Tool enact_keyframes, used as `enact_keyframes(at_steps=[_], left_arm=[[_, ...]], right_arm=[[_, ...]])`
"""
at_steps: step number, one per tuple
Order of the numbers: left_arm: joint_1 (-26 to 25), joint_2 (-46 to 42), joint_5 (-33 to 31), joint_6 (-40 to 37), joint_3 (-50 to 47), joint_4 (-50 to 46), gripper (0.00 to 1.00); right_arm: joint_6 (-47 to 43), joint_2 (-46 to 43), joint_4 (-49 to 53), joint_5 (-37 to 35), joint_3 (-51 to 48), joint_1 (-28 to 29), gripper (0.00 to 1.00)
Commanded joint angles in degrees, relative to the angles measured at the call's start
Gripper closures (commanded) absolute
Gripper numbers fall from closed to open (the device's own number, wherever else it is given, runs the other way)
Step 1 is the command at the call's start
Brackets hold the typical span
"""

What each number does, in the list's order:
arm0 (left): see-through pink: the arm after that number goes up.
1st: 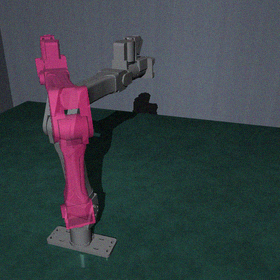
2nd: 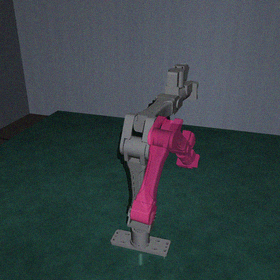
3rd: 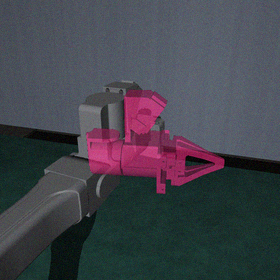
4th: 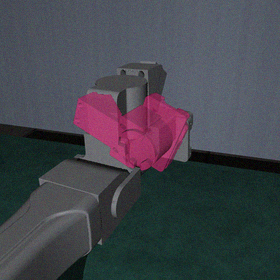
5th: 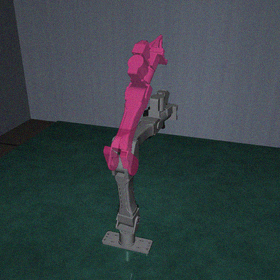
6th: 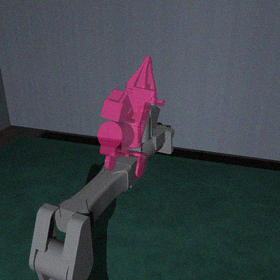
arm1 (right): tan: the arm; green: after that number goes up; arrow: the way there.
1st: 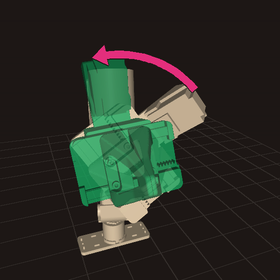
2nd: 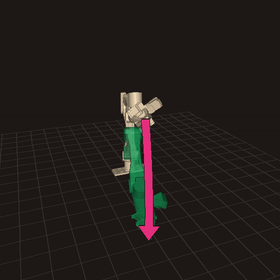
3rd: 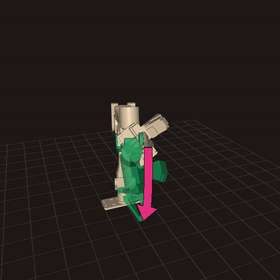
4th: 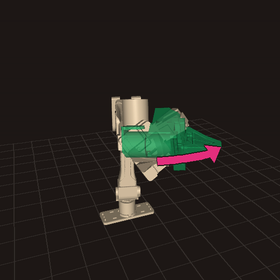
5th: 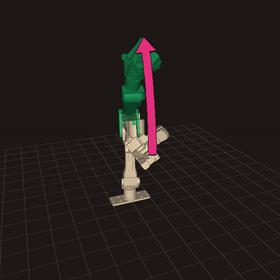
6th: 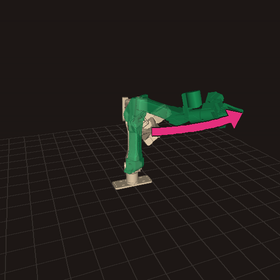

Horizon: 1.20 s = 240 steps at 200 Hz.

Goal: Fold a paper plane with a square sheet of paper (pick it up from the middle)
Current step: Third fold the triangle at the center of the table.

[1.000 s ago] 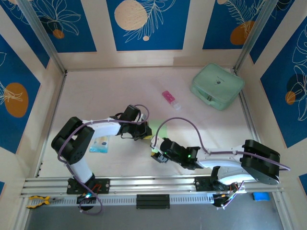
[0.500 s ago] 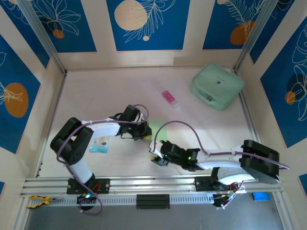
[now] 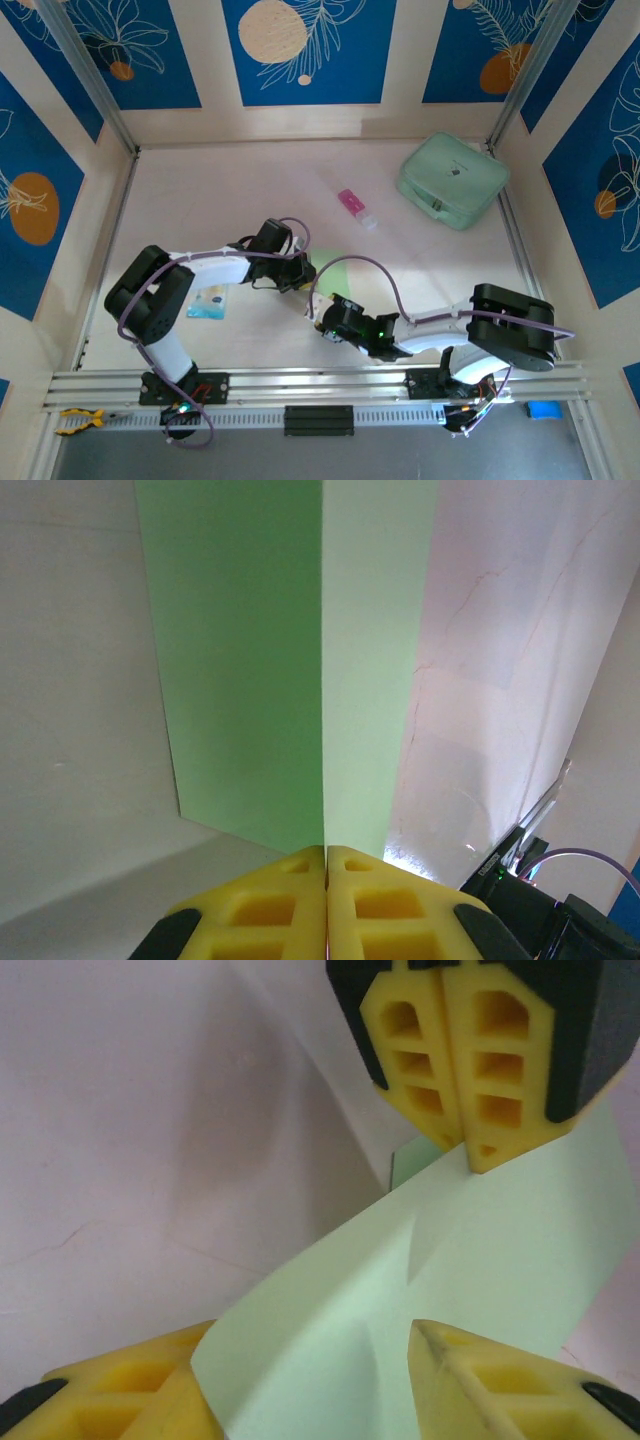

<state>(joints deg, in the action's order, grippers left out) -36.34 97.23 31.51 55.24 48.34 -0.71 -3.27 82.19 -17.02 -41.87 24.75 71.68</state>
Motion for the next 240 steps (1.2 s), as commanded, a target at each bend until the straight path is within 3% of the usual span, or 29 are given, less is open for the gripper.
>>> enact_keyframes(at_steps=[1,141,169,190,209,240], left_arm=[[0.47,-0.47,0.81,0.51,-0.63,1.15,0.91],[0.44,-0.39,1.09,0.98,-0.94,1.98,0.91],[0.44,-0.42,0.90,0.95,-0.99,1.84,0.91],[0.51,-0.38,0.92,0.92,-0.96,1.76,0.90],[0.48,-0.63,0.77,0.90,-0.93,1.57,0.84],[0.57,-2.53,-1.67,-0.76,-0.38,-1.75,0.65]], right_arm=[[1.81,-2.68,-1.55,-0.97,-0.03,0.61,0.54],[4.94,-2.98,0.06,-0.63,-0.19,0.55,0.71],[5.15,-4.02,0.48,0.39,-0.21,0.41,0.77],[5.62,-5.04,1.09,1.97,-0.23,-0.12,0.88],[7.36,-5.58,2.38,4.16,0.06,-1.28,0.93],[9.81,-6.97,3.71,7.52,-0.05,-2.89,0.96]])
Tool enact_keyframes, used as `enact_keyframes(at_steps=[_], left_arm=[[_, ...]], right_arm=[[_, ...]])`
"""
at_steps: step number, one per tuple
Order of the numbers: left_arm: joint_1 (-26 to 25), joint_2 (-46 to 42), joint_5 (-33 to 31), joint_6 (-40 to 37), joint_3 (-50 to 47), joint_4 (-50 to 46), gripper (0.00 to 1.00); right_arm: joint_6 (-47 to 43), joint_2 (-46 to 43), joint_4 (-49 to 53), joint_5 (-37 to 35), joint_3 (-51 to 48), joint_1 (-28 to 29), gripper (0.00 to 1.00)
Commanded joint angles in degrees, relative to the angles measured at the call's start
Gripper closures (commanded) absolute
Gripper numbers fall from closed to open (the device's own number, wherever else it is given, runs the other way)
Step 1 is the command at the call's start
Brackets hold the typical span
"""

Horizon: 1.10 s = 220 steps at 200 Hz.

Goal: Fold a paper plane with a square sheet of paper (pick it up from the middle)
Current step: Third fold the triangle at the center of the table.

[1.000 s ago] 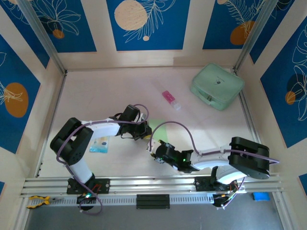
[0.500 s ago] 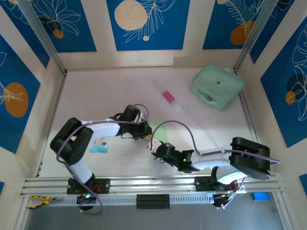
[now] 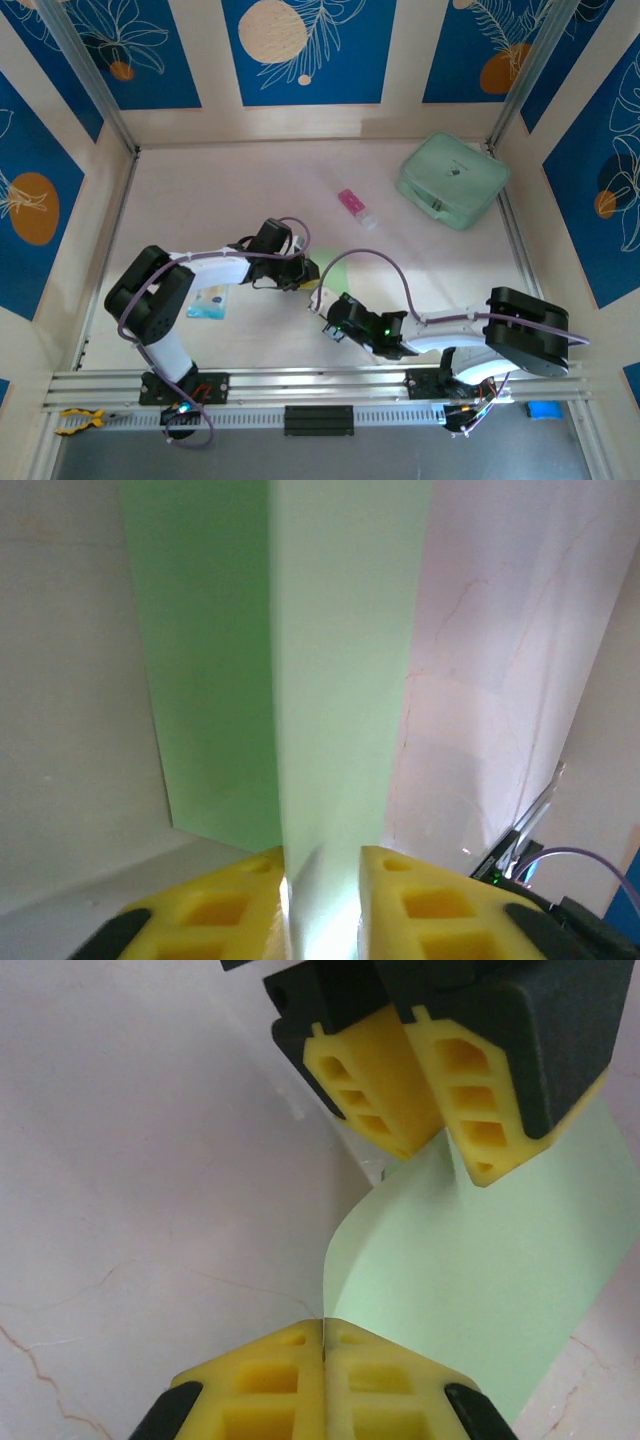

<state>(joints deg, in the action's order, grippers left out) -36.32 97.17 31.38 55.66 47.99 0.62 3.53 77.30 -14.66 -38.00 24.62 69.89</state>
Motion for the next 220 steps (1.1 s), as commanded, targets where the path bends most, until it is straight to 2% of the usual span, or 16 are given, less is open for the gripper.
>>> enact_keyframes(at_steps=[1,29,49,74,107,142,185,220], left_arm=[[0.59,-2.53,-1.74,-1.26,-0.02,-3.21,0.65],[1.20,-5.47,-5.59,-3.84,1.14,-8.81,0.49],[1.80,-8.24,-9.47,-5.91,2.29,-13.40,0.46],[2.30,-11.21,-12.53,-8.37,4.21,-17.90,0.45],[2.65,-12.99,-12.24,-10.69,5.66,-19.45,0.52],[2.85,-11.43,-7.66,-11.62,6.94,-16.78,0.64],[2.83,-3.73,-2.46,-15.04,12.36,-17.54,0.80],[2.67,4.55,0.45,-15.66,16.03,-16.46,0.88]], right_arm=[[3.08,-2.15,1.41,3.86,0.08,-1.12,0.96],[6.31,-4.19,2.17,11.03,-0.27,-3.81,0.97],[10.99,-6.12,2.53,21.51,-0.77,-8.44,0.97],[17.95,-6.60,0.32,39.47,-1.03,-17.07,0.97],[22.71,-1.73,-0.15,53.92,2.41,-23.90,0.98],[25.61,4.41,-0.19,62.19,5.98,-26.39,1.00],[27.61,8.27,-5.50,66.55,4.88,-28.03,1.00],[29.33,10.38,-9.52,67.58,3.09,-28.84,1.00]])
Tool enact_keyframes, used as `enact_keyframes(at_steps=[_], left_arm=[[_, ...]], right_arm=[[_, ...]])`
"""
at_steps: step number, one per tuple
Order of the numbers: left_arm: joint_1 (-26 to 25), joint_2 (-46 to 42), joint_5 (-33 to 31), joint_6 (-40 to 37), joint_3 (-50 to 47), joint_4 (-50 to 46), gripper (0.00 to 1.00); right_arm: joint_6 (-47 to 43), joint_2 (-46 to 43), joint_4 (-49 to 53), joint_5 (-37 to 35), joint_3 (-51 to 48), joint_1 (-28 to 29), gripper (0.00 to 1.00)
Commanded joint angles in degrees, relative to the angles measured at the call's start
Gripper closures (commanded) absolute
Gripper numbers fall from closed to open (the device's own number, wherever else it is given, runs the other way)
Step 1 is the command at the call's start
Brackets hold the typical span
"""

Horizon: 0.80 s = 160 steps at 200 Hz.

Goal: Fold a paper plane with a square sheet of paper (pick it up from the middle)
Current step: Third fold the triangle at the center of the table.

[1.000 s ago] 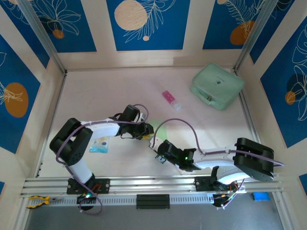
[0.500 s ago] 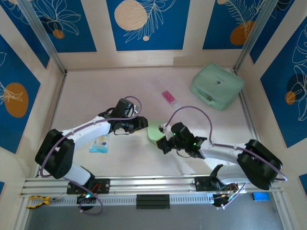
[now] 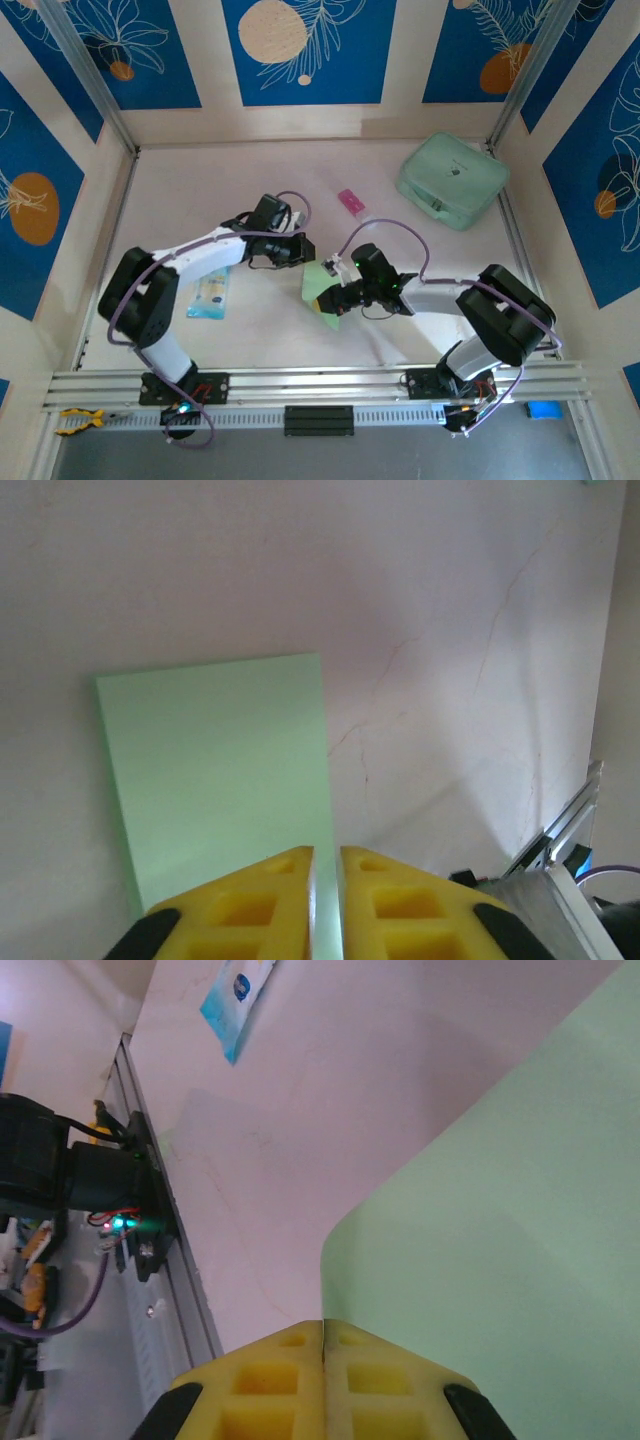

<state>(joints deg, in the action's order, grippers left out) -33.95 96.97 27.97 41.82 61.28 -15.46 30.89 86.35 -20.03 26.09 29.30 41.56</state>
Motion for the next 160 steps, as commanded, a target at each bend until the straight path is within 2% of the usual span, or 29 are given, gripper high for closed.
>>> enact_keyframes(at_steps=[1,42,64,103,160], left_arm=[[0.30,4.95,3.90,-1.87,2.81,-0.37,0.88],[-0.08,13.05,4.64,-4.48,7.20,-1.98,0.90],[-0.26,15.77,2.85,-5.95,7.99,-4.25,0.91],[-0.34,17.84,0.87,-6.60,5.76,-4.58,0.93],[-0.41,17.41,-0.95,-7.80,4.73,-5.21,0.93]], right_arm=[[2.02,1.39,-4.27,3.47,-1.64,-0.52,1.00],[2.94,2.93,-6.36,3.96,-2.92,-0.78,1.00],[3.39,3.46,-6.67,3.64,-3.17,-0.88,1.00],[3.84,3.79,-6.29,2.83,-2.96,-1.04,1.00],[3.08,2.78,0.71,-1.71,-1.35,-2.65,1.00]])
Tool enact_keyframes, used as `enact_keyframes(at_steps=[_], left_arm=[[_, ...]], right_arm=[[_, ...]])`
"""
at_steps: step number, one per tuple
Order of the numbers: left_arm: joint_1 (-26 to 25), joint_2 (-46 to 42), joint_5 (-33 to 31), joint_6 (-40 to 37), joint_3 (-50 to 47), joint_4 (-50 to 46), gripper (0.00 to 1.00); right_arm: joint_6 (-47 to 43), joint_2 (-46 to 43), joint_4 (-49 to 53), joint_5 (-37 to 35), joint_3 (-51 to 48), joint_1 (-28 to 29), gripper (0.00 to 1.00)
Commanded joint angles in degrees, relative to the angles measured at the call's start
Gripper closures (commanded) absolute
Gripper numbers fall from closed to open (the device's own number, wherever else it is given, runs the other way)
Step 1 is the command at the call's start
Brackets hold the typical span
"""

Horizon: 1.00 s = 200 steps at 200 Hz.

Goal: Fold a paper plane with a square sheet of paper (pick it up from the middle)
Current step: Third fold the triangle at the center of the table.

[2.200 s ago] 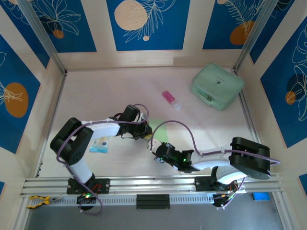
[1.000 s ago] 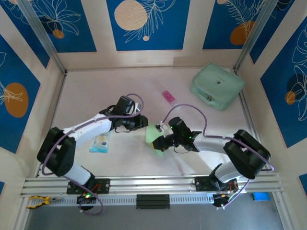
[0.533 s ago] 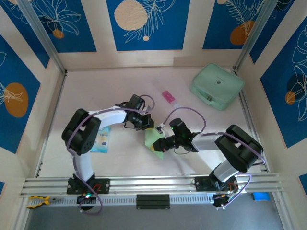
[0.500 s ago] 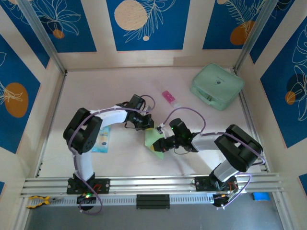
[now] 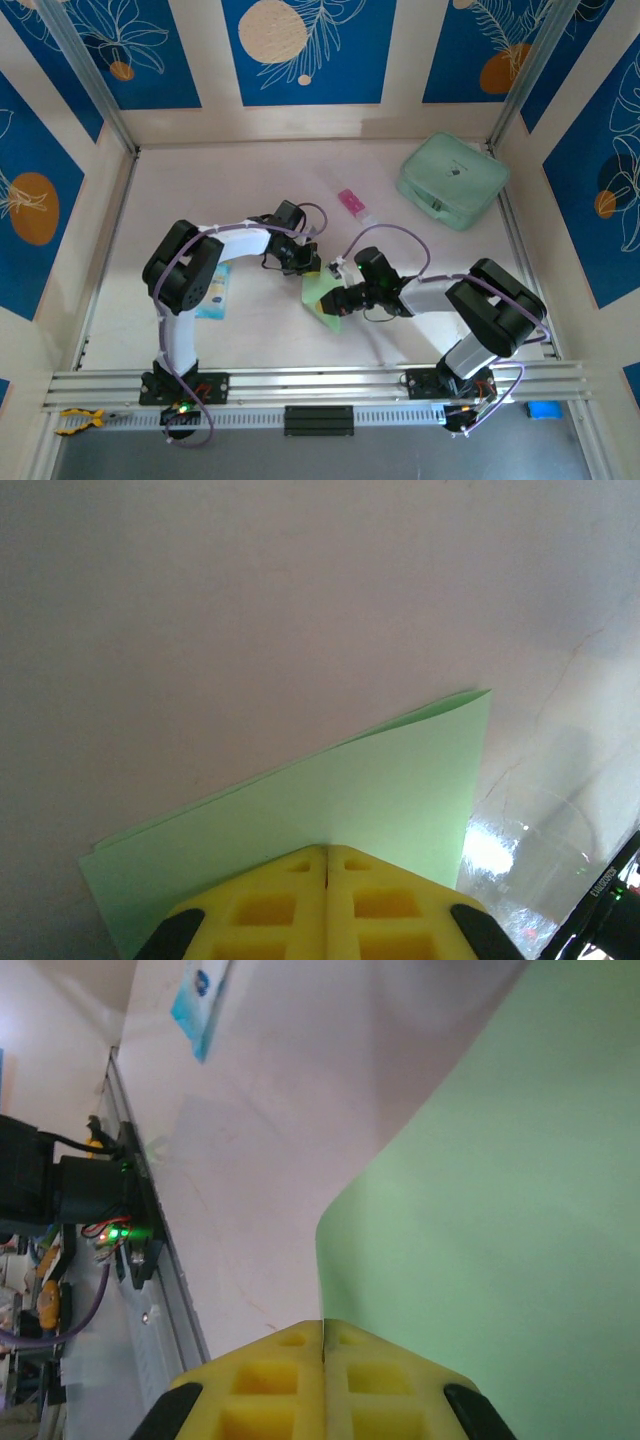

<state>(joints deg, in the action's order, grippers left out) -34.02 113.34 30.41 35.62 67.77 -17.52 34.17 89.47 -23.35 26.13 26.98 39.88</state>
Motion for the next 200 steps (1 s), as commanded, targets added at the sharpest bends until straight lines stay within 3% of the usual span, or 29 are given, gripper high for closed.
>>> enact_keyframes(at_steps=[1,200], left_arm=[[-0.30,1.06,-3.42,-1.56,-1.76,-3.19,0.93],[-0.32,-0.94,-3.57,-0.46,-2.60,-1.83,0.93]], right_arm=[[-0.22,-0.35,4.11,-1.81,1.01,-1.04,1.00],[-4.77,-1.67,13.25,-6.59,4.43,-2.96,1.00]])
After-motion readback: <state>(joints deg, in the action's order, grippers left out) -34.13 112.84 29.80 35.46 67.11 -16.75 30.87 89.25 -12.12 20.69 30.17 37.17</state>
